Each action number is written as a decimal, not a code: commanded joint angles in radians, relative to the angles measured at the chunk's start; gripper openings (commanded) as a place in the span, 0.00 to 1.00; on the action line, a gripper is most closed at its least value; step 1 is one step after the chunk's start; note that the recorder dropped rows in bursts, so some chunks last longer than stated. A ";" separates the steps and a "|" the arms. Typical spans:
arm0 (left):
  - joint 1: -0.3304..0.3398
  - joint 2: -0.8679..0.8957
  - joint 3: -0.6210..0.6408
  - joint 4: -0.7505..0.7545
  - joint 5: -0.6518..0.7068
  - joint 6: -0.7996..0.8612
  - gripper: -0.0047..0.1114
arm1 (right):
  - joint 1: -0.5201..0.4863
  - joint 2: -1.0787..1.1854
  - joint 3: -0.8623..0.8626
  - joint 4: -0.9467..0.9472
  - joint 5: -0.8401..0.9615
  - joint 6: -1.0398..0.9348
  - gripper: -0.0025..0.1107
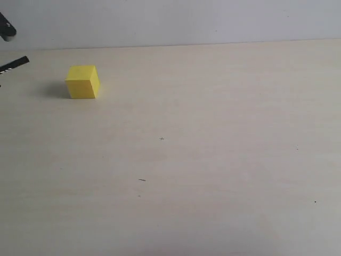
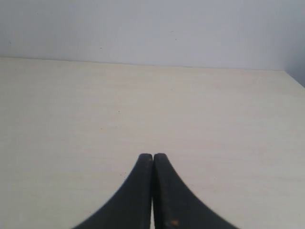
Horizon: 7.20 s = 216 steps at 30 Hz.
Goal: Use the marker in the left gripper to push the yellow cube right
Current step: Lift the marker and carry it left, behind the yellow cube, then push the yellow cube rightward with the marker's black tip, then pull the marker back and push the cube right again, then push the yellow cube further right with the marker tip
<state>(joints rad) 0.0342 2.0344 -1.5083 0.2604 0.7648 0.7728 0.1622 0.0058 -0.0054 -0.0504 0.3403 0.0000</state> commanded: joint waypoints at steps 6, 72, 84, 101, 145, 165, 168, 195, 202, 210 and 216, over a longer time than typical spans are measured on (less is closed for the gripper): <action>0.006 0.158 -0.085 -0.039 -0.231 0.293 0.04 | -0.008 -0.006 0.005 -0.001 -0.009 0.000 0.02; -0.205 0.118 0.263 0.089 -0.673 0.215 0.04 | -0.006 -0.006 0.005 -0.001 -0.009 0.005 0.02; -0.222 0.118 0.263 0.089 -0.709 0.215 0.04 | -0.006 -0.006 0.005 -0.001 -0.009 0.005 0.02; -0.244 0.113 0.263 0.065 -0.756 0.187 0.04 | -0.006 -0.006 0.005 -0.001 -0.009 0.005 0.02; -0.446 0.197 0.075 0.146 -0.615 0.056 0.04 | -0.006 -0.006 0.005 -0.001 -0.009 0.005 0.02; -0.471 0.174 0.075 0.144 -0.614 -0.035 0.04 | -0.006 -0.006 0.005 -0.001 -0.009 0.005 0.02; -0.483 0.174 0.075 0.144 -0.622 -0.051 0.04 | -0.006 -0.006 0.005 -0.001 -0.009 0.005 0.02; -0.437 0.183 0.005 0.150 -0.448 -0.091 0.04 | -0.006 -0.006 0.005 -0.001 -0.009 0.005 0.02; -0.434 0.213 0.005 0.199 -0.465 -0.091 0.04 | -0.006 -0.006 0.005 -0.001 -0.009 0.005 0.02; -0.580 0.272 -0.121 0.208 -0.410 -0.103 0.04 | -0.006 -0.006 0.005 -0.001 -0.009 0.005 0.02; -0.531 0.276 -0.123 0.208 -0.361 -0.113 0.04 | -0.006 -0.006 0.005 -0.001 -0.009 0.005 0.02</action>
<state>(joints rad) -0.5192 2.3047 -1.6257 0.4685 0.3813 0.6778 0.1622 0.0058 -0.0054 -0.0504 0.3403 0.0000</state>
